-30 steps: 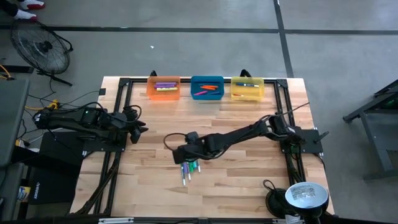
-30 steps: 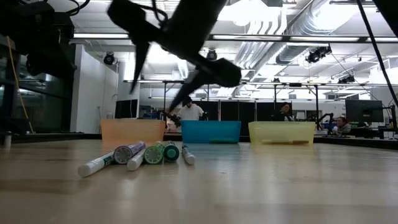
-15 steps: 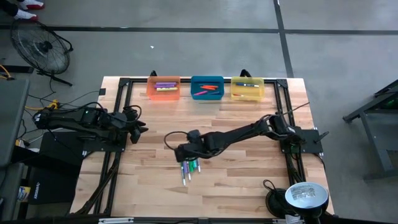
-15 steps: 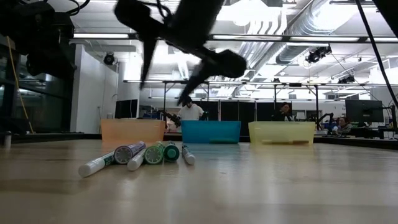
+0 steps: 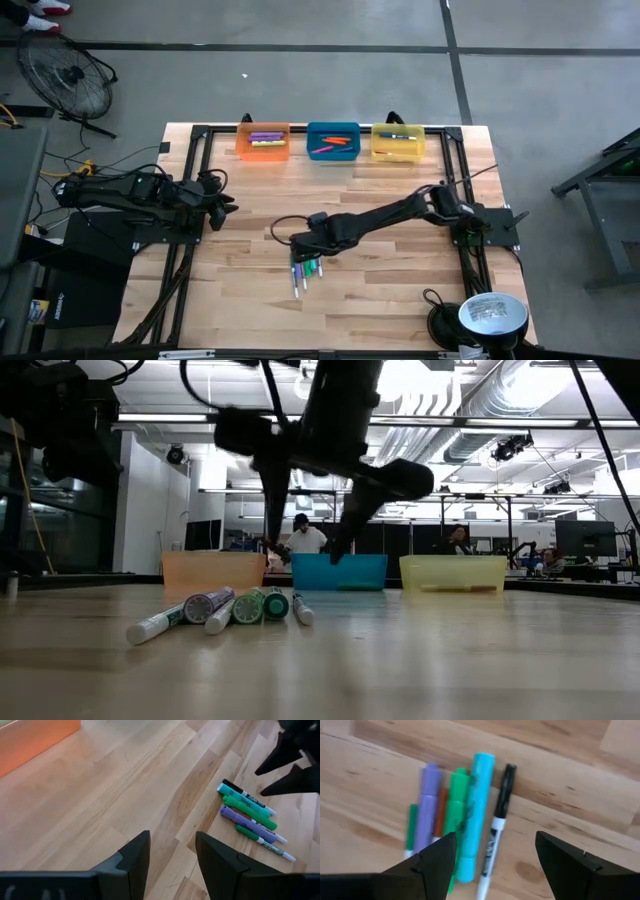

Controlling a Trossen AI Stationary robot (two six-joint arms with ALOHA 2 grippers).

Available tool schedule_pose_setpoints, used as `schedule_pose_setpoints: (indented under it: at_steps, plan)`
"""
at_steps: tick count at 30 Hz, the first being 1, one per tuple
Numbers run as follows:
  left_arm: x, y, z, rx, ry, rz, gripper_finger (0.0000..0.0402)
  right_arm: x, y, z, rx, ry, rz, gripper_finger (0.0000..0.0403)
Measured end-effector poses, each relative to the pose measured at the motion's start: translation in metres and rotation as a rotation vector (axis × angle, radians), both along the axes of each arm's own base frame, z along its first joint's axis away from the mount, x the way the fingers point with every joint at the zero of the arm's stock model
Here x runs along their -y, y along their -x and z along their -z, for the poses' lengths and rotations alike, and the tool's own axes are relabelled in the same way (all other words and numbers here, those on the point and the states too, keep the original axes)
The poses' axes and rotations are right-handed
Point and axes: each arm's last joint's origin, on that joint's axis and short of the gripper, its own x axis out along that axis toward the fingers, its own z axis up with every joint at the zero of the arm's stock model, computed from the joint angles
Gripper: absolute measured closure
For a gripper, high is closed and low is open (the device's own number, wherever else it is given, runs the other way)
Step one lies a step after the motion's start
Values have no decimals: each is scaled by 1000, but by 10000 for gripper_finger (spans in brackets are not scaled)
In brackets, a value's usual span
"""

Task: Pick & Place Markers
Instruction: Put the black marker into the yellow bin

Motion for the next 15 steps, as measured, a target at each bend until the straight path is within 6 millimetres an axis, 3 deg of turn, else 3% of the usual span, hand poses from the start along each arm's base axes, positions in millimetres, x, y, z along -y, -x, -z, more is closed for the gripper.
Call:
schedule_pose_setpoints:
  at_steps: [9, 15]
  plan:
    - [0, 0, 0, -2, 4, 5, 245, -1, 0, 10, -43, -2, 3, 144]
    - [0, 0, 0, -2, 5, 8, 245, -2, -2, 28, -93, -38, -6, 144]
